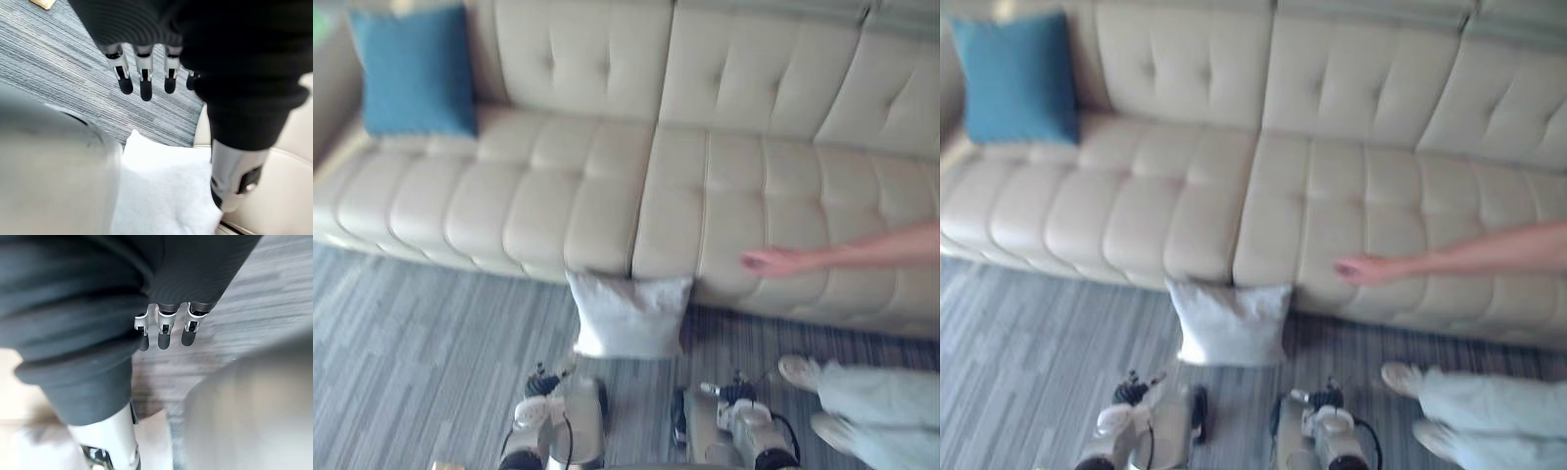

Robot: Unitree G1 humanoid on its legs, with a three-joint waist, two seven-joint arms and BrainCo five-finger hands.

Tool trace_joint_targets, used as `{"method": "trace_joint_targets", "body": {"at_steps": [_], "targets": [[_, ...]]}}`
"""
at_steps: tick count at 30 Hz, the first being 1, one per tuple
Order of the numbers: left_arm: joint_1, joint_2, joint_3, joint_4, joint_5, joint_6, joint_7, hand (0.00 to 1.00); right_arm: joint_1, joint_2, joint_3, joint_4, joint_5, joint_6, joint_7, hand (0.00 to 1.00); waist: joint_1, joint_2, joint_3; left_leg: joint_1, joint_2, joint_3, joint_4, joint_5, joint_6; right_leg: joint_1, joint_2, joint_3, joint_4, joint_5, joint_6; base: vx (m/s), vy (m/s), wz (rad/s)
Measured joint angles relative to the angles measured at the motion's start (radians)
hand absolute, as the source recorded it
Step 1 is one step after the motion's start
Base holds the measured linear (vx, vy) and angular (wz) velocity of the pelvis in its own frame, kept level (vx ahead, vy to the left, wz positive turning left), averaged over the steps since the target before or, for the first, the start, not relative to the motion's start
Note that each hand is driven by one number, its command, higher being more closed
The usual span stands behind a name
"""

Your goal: Pick up cushions and gather them together orderly.

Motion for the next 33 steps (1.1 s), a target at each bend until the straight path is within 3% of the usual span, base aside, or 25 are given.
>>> {"method": "trace_joint_targets", "body": {"at_steps": [8,16,27,33], "targets": [[-0.279,0.015,0.04,-0.096,-0.054,-0.004,0.07,0.0,-0.302,-0.001,-0.007,-0.118,0.073,0.001,-0.07,0.0,-0.006,-0.013,0.14,-0.349,-0.002,-0.018,0.157,0.025,0.034,-0.346,-0.018,0.007,0.168,0.015,-0.014,-0.18,0.014,0.04],[-0.473,0.013,0.029,-0.103,-0.057,-0.001,0.099,0.0,-0.518,0.01,0.023,-0.149,0.092,0.001,-0.11,0.0,-0.022,-0.013,0.172,-0.536,-0.003,-0.034,0.25,0.033,0.028,-0.531,-0.022,0.009,0.27,0.011,-0.003,-0.04,-0.026,0.02],[-0.534,-0.013,-0.102,-0.127,-0.055,-0.004,0.118,0.0,-0.536,0.042,0.061,-0.196,0.122,-0.021,-0.134,0.0,-0.032,-0.012,0.172,-0.556,-0.012,-0.04,0.233,0.049,0.026,-0.551,-0.033,-0.001,0.269,0.013,-0.004,-0.06,-0.069,0.04],[-0.416,-0.064,-0.144,-0.168,-0.051,-0.005,0.117,0.0,-0.402,0.048,0.101,-0.263,0.122,-0.046,-0.13,0.0,-0.033,-0.011,0.17,-0.402,-0.012,-0.036,0.162,0.054,0.023,-0.396,-0.033,-0.013,0.192,0.021,-0.009,0.0,-0.072,0.0]]}}
